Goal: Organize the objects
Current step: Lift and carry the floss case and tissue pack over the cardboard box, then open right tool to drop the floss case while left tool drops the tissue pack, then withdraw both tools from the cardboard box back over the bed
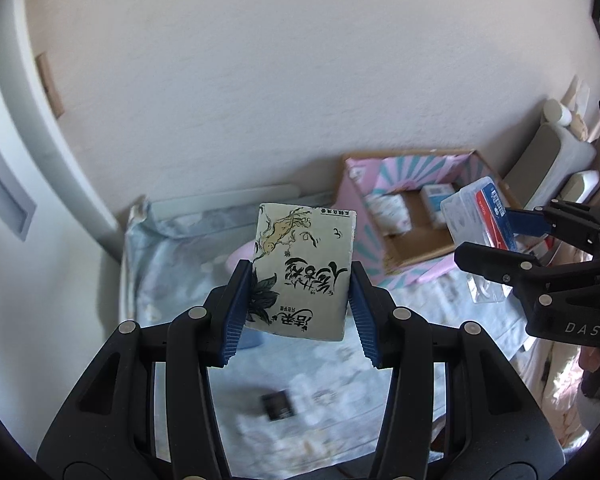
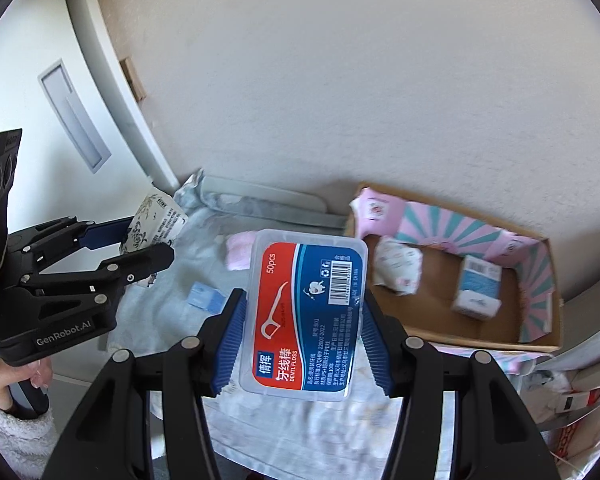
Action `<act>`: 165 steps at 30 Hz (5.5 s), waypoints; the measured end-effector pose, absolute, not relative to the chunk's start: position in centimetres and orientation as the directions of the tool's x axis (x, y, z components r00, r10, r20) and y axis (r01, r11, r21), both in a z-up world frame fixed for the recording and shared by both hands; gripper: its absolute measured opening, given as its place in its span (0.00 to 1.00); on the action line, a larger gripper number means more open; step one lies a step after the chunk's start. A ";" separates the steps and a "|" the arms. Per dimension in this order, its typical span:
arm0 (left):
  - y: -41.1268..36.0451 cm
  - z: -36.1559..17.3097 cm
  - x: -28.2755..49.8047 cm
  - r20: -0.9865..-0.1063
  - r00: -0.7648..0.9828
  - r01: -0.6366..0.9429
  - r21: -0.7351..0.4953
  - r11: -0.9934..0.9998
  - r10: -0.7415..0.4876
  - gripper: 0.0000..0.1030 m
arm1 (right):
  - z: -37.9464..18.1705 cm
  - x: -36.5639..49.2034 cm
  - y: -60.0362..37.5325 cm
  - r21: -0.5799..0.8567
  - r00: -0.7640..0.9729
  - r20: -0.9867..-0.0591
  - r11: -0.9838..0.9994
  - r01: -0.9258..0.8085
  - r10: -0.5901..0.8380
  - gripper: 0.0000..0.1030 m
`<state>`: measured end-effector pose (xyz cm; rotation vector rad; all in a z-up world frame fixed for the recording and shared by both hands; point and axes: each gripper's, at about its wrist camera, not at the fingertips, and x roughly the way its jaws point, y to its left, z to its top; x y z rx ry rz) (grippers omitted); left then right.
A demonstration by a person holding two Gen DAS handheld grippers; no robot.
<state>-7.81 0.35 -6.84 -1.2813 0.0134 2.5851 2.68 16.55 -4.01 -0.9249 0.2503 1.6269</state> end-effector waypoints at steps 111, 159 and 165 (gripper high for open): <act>23.1 -13.0 -21.1 -0.894 -0.350 -0.565 -0.038 -0.824 0.281 1.00 | 1.0 23.7 33.0 -0.195 0.136 -0.805 -0.041 -0.980 0.578 0.99; 1.1 -2.1 -3.4 -0.683 -0.728 -0.042 -0.028 -0.999 0.050 1.00 | 3.5 6.9 15.4 -0.315 -0.104 -0.556 -0.325 -0.892 0.825 0.99; -2.7 -3.2 -1.1 -0.684 -0.729 0.035 -0.059 -0.998 0.015 1.00 | 1.2 4.9 14.6 -0.310 -0.135 -0.555 -0.355 -0.882 0.821 0.99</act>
